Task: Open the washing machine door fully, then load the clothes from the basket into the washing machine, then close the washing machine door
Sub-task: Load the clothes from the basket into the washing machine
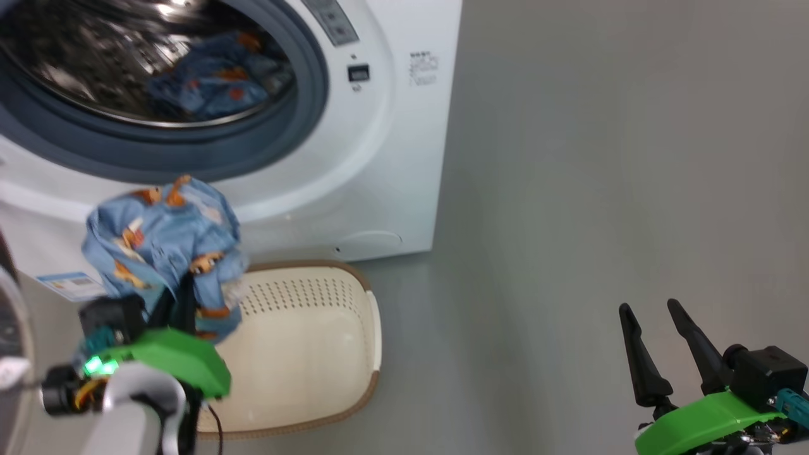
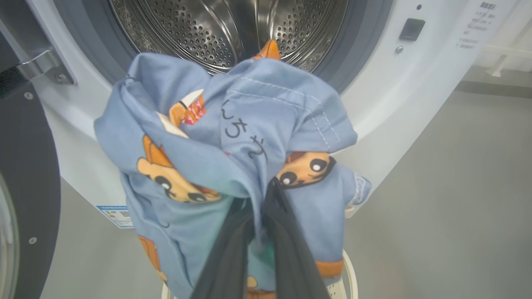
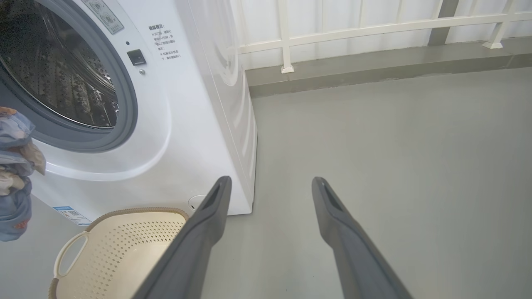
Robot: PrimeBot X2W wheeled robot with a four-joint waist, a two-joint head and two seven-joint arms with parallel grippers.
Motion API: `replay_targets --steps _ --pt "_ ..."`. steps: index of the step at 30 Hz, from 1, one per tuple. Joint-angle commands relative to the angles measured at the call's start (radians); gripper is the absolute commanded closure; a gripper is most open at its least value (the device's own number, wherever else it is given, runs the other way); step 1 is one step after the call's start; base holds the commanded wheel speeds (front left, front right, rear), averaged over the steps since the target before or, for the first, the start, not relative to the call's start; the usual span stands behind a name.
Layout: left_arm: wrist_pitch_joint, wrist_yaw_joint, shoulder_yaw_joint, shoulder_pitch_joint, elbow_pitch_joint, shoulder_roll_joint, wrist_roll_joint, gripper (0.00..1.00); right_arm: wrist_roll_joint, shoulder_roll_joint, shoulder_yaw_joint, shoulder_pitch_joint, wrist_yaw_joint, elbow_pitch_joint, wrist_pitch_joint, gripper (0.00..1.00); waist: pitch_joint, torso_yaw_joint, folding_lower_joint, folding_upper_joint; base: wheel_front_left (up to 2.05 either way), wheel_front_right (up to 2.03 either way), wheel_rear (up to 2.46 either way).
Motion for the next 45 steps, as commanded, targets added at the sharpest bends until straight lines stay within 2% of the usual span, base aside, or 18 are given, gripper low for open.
replay_targets --steps 1,8,16,23,29,38,42,45 --pt "0.014 -0.01 0.043 -0.08 0.008 0.037 -0.014 1.0 0.009 -0.012 0.029 -0.042 0.004 -0.01 -0.02 0.0 0.09 -0.061 -0.0002 0.0 0.0 0.0 0.0" --pt "0.099 -0.043 0.07 -0.274 0.16 0.099 -0.043 1.0 0.037 -0.012 0.057 -0.095 0.004 0.052 -0.074 0.0 0.163 -0.13 -0.0002 0.0 0.0 0.0 0.0" --pt "0.182 -0.051 0.113 -0.474 0.293 0.192 -0.066 1.0 0.076 -0.012 0.085 -0.139 0.004 0.116 -0.132 0.0 0.252 -0.206 -0.0002 0.0 0.0 0.0 0.0" --pt "0.245 -0.057 0.117 -0.669 0.321 0.283 -0.049 1.0 0.114 -0.012 0.107 -0.183 0.004 0.157 -0.182 0.0 0.363 -0.245 -0.0002 0.0 0.0 0.0 0.0" --pt "0.274 -0.058 0.114 -0.812 0.3 0.333 -0.032 1.0 0.147 -0.012 0.13 -0.225 0.004 0.185 -0.215 0.0 0.447 -0.264 -0.0002 0.0 0.0 0.0 0.0" --pt "0.229 -0.078 0.099 -1.028 0.256 0.413 0.017 1.0 0.197 -0.012 0.167 -0.293 0.004 0.237 -0.261 0.0 0.569 -0.296 -0.0002 0.0 0.0 0.0 0.0" --pt "0.158 -0.088 0.096 -1.113 0.267 0.432 0.036 1.0 0.221 -0.012 0.186 -0.316 0.004 0.259 -0.274 0.0 0.603 -0.311 -0.0002 0.0 0.0 0.0 0.0" --pt "0.108 -0.076 0.099 -1.151 0.308 0.445 0.051 1.0 0.235 -0.012 0.197 -0.331 0.004 0.277 -0.281 0.0 0.612 -0.321 -0.0002 0.0 0.0 0.0 0.0"
